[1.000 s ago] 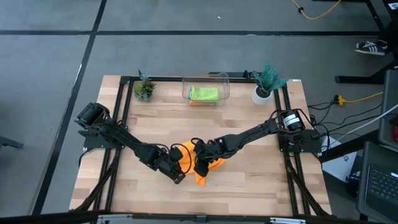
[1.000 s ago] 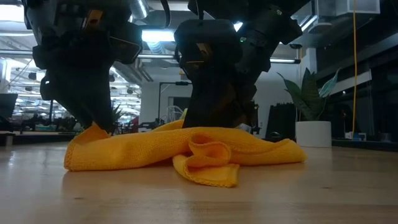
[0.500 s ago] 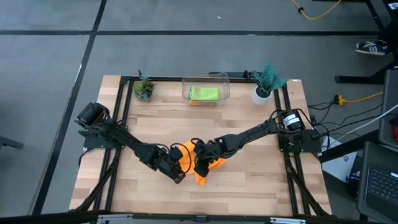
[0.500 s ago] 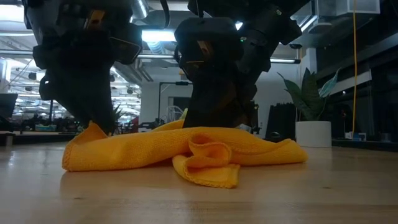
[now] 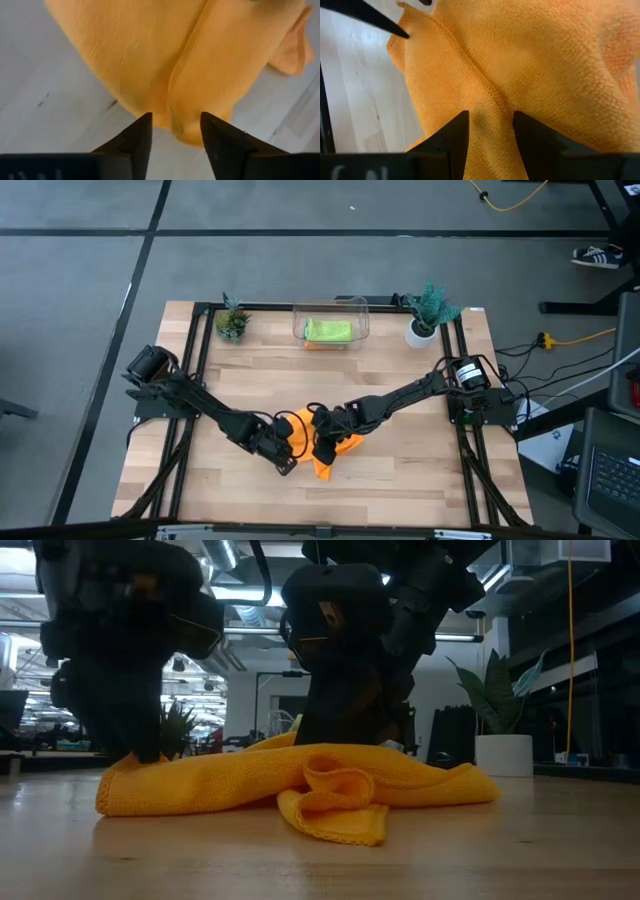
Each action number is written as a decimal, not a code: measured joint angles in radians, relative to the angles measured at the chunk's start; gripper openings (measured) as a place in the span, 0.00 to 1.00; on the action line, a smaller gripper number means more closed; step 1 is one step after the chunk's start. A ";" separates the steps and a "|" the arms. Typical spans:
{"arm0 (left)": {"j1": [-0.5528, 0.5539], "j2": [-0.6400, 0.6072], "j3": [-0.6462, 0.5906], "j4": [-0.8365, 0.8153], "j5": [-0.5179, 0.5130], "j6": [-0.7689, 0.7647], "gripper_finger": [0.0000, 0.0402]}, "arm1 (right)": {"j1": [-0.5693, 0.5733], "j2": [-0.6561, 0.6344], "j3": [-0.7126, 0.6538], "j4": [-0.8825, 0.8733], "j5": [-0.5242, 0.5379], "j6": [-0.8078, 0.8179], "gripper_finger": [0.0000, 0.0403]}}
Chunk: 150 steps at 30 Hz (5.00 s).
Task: Fold microfiber towels
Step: Fold the orange towel
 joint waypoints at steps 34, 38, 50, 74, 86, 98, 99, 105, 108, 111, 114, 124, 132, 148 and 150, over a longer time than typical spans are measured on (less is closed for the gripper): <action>-0.007 0.010 0.000 -0.018 -0.042 0.003 0.00 | -0.110 -0.305 -0.188 -0.555 0.058 0.186 0.39; -0.004 0.010 0.000 -0.021 -0.040 0.003 0.00 | -0.111 -0.305 -0.280 -0.353 0.003 0.188 0.39; 0.000 0.010 0.000 -0.020 -0.040 0.002 0.00 | -0.112 -0.304 -0.378 -0.192 -0.008 0.262 0.39; 0.014 -0.095 0.101 -0.210 -0.006 0.091 0.00 | -0.088 -0.364 -0.143 -0.437 0.226 0.019 0.01; -0.001 -0.255 0.528 -0.907 -0.104 0.152 0.00 | -0.017 -0.438 0.487 -0.843 0.575 -0.283 0.00; -0.159 -0.278 0.971 -0.907 -0.174 0.189 0.00 | 0.147 -0.438 0.822 -0.936 0.661 -0.362 0.00; -0.178 -0.277 0.987 -0.874 -0.177 0.195 0.00 | 0.171 -0.436 0.822 -0.936 0.657 -0.349 0.00; -0.283 -0.271 1.002 -0.630 -0.202 0.288 0.00 | 0.292 -0.417 0.822 -0.915 0.660 -0.293 0.00; -0.315 -0.265 1.002 -0.600 -0.228 0.322 0.00 | 0.326 -0.404 0.822 -0.913 0.687 -0.294 0.00; -0.323 -0.263 1.002 -0.632 -0.269 0.326 0.00 | 0.325 -0.400 0.822 -0.921 0.718 -0.298 0.00; -0.321 -0.263 1.002 -0.695 -0.303 0.326 0.00 | 0.296 -0.394 0.822 -0.929 0.732 -0.316 0.00; -0.246 -0.238 0.842 -0.981 -0.310 0.182 0.00 | 0.132 -0.366 0.563 -1.024 0.761 -0.262 0.00; -0.096 -0.239 0.512 -1.039 -0.365 0.185 0.00 | 0.003 -0.369 0.255 -0.743 0.854 -0.372 0.00; -0.003 -0.239 0.269 -0.749 -0.351 0.193 0.00 | -0.053 -0.371 -0.044 -0.355 0.802 -0.470 0.00; -0.017 -0.234 0.269 -0.657 -0.354 0.194 0.00 | -0.040 -0.371 -0.083 -0.354 0.796 -0.439 0.00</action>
